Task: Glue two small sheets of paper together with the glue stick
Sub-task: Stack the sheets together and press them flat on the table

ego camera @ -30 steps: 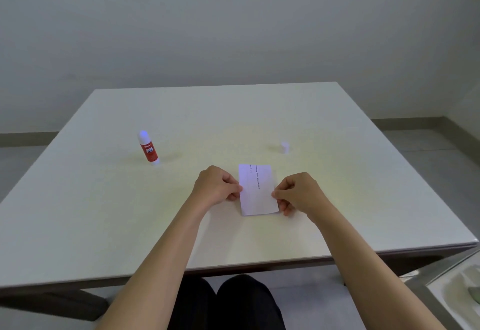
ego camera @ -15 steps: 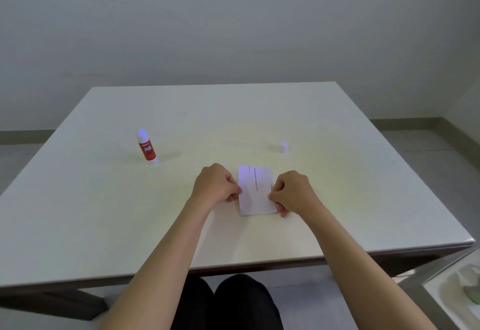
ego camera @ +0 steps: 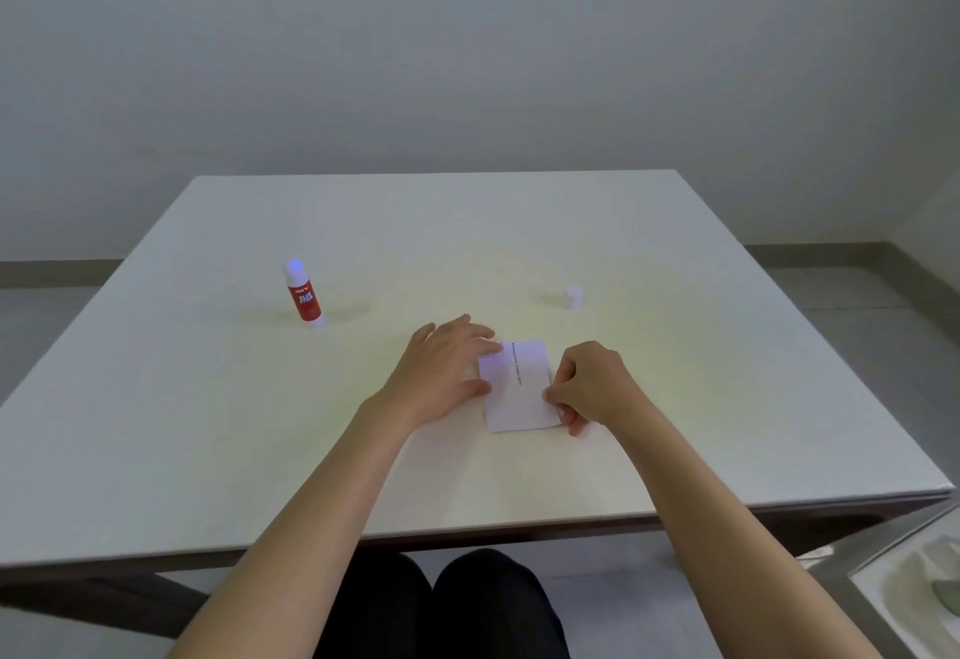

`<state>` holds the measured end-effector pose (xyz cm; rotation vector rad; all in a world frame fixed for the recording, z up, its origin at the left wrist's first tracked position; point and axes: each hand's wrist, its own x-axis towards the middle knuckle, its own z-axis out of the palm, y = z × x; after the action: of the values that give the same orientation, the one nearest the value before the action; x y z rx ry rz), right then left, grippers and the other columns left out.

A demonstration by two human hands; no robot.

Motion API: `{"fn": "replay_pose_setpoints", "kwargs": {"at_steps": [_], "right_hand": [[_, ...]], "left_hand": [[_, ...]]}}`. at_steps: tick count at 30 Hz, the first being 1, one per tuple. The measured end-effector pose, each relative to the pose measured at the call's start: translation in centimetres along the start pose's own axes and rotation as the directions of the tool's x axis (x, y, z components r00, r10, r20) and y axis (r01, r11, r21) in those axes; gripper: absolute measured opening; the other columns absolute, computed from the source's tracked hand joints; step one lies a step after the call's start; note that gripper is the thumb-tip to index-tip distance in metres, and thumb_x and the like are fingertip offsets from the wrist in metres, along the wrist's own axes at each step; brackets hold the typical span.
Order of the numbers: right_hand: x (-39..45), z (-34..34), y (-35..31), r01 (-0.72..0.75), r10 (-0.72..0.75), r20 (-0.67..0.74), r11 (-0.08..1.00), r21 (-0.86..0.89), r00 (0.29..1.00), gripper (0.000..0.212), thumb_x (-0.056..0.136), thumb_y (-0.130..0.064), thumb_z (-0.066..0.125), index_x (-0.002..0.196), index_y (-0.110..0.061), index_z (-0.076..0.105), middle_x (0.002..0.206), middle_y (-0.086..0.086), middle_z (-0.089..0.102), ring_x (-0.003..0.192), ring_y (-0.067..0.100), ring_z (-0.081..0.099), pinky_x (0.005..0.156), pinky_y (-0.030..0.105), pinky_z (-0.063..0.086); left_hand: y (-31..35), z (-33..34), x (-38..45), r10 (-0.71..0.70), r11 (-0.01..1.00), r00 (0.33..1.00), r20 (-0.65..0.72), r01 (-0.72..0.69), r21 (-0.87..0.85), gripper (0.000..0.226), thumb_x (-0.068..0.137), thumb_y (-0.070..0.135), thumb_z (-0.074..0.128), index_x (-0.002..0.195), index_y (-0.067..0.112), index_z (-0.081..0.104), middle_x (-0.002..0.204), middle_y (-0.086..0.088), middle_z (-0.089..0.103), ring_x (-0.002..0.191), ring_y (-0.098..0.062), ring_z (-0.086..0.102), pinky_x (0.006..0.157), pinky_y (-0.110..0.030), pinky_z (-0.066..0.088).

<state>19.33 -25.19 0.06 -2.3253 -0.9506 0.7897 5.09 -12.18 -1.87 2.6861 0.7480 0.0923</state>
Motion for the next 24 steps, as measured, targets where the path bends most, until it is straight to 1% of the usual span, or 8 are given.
{"fn": "replay_pose_setpoints", "kwargs": {"at_steps": [3,10,15,19,20,22,23,24], "right_hand": [[0.0,0.0,0.0,-0.001,0.001,0.002,1.0,0.018,1.0,0.023,0.075,0.004,0.055,0.056,-0.008,0.048,0.048,0.009,0.06,0.03,0.016,0.056,0.039,0.015,0.045],[-0.1,-0.1,0.4,0.003,-0.003,-0.002,0.995,0.097,1.0,0.02,0.077,0.004,0.059,0.063,-0.007,0.049,0.051,0.011,0.061,0.036,0.021,0.059,0.046,0.025,0.051],[-0.2,0.0,0.5,0.021,-0.019,-0.019,0.994,0.103,1.0,0.02,0.077,0.004,0.06,0.064,-0.007,0.049,0.05,0.011,0.06,0.037,0.023,0.058,0.044,0.025,0.051],[-0.4,0.3,0.4,0.037,-0.034,-0.032,0.993,0.111,0.999,0.017,0.078,0.003,0.058,0.066,-0.007,0.049,0.052,0.011,0.06,0.04,0.024,0.057,0.043,0.025,0.049],[-0.6,0.5,0.5,0.063,-0.058,-0.05,0.994,0.092,0.997,0.014,0.079,-0.001,0.059,0.069,-0.008,0.052,0.056,0.01,0.061,0.044,0.024,0.057,0.044,0.023,0.047],[-1.5,1.2,1.1,0.175,-0.176,-0.16,0.984,-0.021,0.971,0.003,0.086,-0.014,0.059,0.084,-0.011,0.061,0.076,0.007,0.067,0.064,0.022,0.06,0.058,0.024,0.046],[-1.9,1.7,1.7,0.266,-0.294,-0.234,0.953,-0.144,0.927,0.016,0.09,-0.022,0.054,0.098,-0.013,0.065,0.092,0.005,0.069,0.081,0.022,0.062,0.07,0.026,0.045],[-2.6,2.2,2.4,0.355,-0.43,-0.246,0.886,-0.297,0.869,0.031,0.094,-0.032,0.045,0.113,-0.016,0.063,0.113,0.003,0.068,0.103,0.024,0.061,0.084,0.031,0.042]], "left_hand": [[-0.7,-0.1,0.0,0.01,1.0,0.992,0.125,-0.012,0.012,0.057,0.09,0.045,0.053,0.143,0.031,0.037,0.154,0.017,0.028,0.148,-0.012,0.007,0.119,-0.044,0.0],[-1.3,0.6,-1.1,0.039,0.99,0.991,0.132,-0.021,-0.137,0.075,0.088,0.052,0.052,0.15,0.026,0.019,0.158,0.016,0.013,0.148,-0.008,0.001,0.119,-0.042,-0.005],[-0.9,1.2,-1.8,0.035,0.999,0.986,0.166,-0.033,-0.016,0.09,0.082,0.066,0.048,0.151,0.025,0.01,0.16,0.015,-0.002,0.147,-0.007,-0.009,0.119,-0.046,-0.011],[-0.8,1.2,-1.9,0.023,0.999,0.982,0.186,-0.028,0.022,0.097,0.079,0.07,0.047,0.152,0.025,0.002,0.16,0.016,-0.005,0.147,-0.006,-0.011,0.117,-0.05,-0.012],[-0.8,1.2,-2.0,0.02,0.999,0.982,0.186,-0.027,0.032,0.098,0.078,0.071,0.047,0.152,0.025,0.002,0.159,0.017,-0.006,0.147,-0.005,-0.011,0.117,-0.051,-0.012],[-0.9,1.3,-2.0,0.016,0.999,0.983,0.182,-0.025,0.047,0.103,0.075,0.074,0.047,0.152,0.025,0.0,0.159,0.018,-0.007,0.146,-0.004,-0.013,0.116,-0.052,-0.014],[-1.0,1.4,-2.0,0.017,0.998,0.983,0.182,-0.027,0.053,0.104,0.074,0.075,0.046,0.152,0.025,-0.001,0.159,0.019,-0.008,0.146,-0.003,-0.013,0.116,-0.053,-0.015],[-1.0,1.5,-2.0,0.02,0.998,0.983,0.184,-0.032,0.061,0.105,0.073,0.076,0.045,0.152,0.025,-0.002,0.159,0.019,-0.009,0.145,-0.003,-0.014,0.116,-0.053,-0.015]]}}
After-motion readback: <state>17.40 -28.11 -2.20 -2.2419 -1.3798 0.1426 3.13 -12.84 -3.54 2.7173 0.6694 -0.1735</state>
